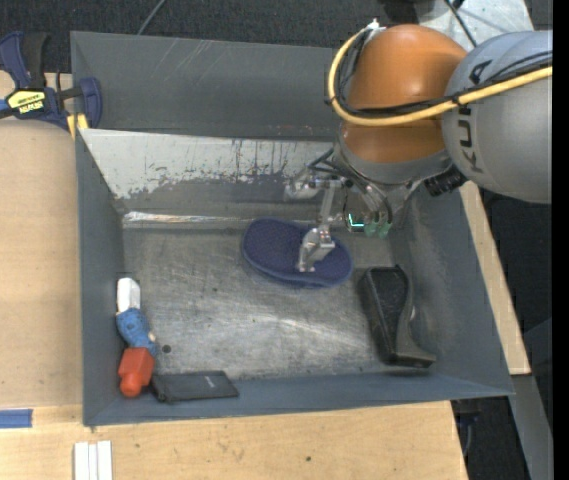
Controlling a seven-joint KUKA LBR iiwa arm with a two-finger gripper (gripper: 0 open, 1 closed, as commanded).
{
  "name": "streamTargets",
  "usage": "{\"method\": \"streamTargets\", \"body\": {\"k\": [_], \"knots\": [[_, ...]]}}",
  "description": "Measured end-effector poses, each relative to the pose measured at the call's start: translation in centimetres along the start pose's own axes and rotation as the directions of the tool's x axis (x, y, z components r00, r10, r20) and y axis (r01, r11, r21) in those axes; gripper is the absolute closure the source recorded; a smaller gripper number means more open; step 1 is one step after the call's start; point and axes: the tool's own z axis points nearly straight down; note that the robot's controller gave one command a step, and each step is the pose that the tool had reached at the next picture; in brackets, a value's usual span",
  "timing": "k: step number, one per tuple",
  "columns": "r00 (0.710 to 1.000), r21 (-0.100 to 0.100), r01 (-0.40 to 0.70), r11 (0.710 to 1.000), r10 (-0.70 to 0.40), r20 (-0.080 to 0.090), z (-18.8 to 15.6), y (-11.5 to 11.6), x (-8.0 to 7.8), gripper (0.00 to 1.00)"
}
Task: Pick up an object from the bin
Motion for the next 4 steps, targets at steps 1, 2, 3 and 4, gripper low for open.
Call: {"method": "streamTargets", "body": {"k": [1,2,3,4], "knots": [[0.959,-0.008,-0.282,0.959,0.282,0.016,11.9,-2.9,-0.3,0.0],[0.885,-0.006,-0.466,0.885,0.466,0.01,9.2,-0.7,-0.4,0.0],[0.754,-0.005,-0.657,0.754,0.657,0.006,8.3,-0.5,-1.9,0.0],[0.594,-0.002,-0.804,0.594,0.804,-0.004,11.9,-0.1,-2.2,0.0]]}}
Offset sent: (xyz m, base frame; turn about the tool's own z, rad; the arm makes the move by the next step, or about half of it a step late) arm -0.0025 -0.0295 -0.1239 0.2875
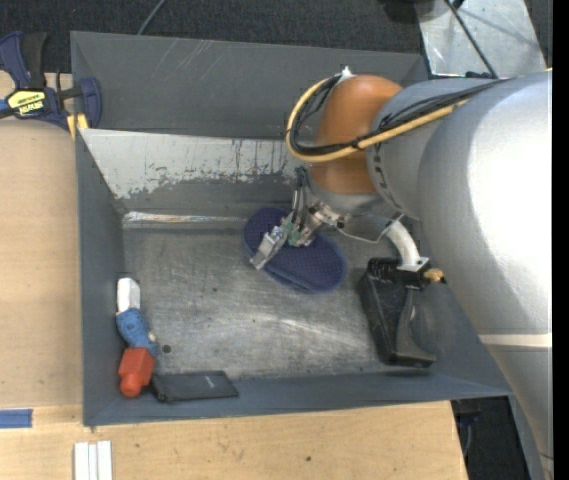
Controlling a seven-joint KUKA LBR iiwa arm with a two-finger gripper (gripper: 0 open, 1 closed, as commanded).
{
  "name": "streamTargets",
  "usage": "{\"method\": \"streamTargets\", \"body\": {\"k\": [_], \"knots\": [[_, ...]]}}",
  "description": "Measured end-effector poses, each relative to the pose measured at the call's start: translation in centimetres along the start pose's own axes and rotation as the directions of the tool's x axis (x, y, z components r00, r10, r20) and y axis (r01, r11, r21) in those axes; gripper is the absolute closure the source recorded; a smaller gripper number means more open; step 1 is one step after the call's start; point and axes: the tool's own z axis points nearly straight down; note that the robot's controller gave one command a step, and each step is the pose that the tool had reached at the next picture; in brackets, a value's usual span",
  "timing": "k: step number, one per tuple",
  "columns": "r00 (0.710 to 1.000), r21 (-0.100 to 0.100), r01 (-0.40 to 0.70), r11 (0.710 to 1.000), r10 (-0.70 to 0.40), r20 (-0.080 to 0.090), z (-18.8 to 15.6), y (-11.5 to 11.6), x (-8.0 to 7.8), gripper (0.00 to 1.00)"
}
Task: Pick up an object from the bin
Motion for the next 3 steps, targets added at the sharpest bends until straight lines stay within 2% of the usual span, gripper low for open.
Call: {"method": "streamTargets", "body": {"k": [1,2,3], "knots": [[1.0,0.001,0.004,1.0,-0.004,0.002,-0.2,0.0,0.0,0.0],[1.0,0.0,0.006,1.0,-0.006,0.002,-0.3,0.1,0.1,1.0],[1.0,-0.008,0.009,1.0,-0.009,0.011,-7.1,0.2,-0.1,1.0]]}}
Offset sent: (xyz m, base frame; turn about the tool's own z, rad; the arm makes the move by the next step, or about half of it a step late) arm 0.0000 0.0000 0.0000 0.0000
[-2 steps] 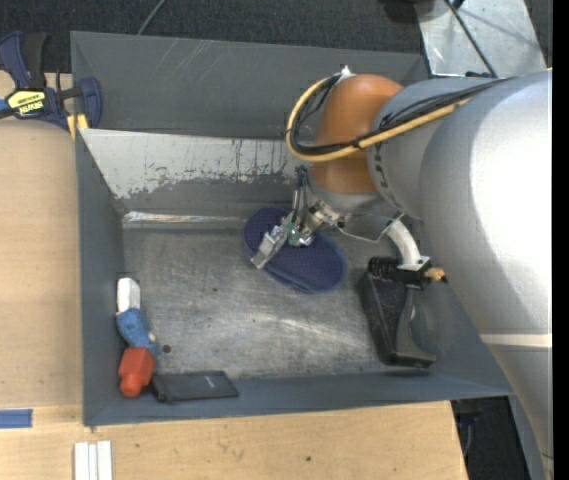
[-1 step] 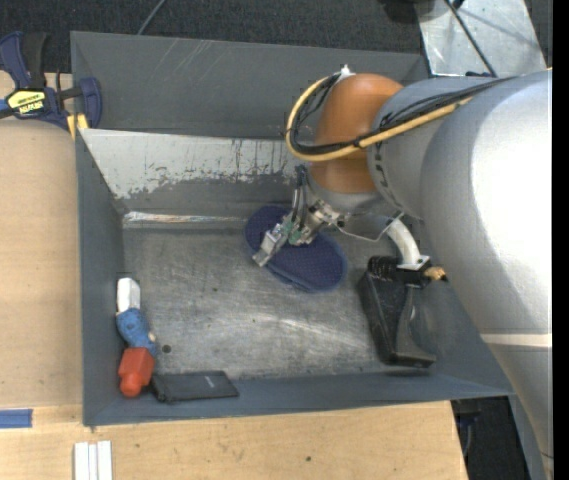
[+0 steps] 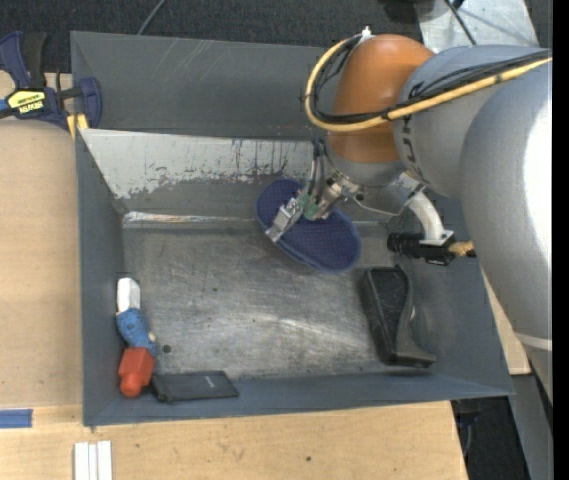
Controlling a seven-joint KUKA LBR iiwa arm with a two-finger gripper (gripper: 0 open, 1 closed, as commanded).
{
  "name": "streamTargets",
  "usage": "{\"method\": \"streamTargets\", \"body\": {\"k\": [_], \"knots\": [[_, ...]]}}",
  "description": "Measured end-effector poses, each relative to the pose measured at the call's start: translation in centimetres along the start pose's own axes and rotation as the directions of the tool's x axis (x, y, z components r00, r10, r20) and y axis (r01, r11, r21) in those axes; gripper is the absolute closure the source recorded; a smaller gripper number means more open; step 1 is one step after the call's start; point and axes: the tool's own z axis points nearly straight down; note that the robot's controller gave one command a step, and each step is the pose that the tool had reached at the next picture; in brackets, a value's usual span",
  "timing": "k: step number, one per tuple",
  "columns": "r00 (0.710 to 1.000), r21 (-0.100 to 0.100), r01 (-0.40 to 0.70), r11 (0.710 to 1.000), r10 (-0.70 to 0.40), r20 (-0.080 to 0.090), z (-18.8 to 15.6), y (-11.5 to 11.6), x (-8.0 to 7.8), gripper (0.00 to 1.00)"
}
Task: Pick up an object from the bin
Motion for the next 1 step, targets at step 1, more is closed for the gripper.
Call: {"method": "streamTargets", "body": {"k": [1], "knots": [[1.0,0.002,0.003,1.0,-0.003,-0.001,-2.81,0.04,-0.19,1.0]]}}
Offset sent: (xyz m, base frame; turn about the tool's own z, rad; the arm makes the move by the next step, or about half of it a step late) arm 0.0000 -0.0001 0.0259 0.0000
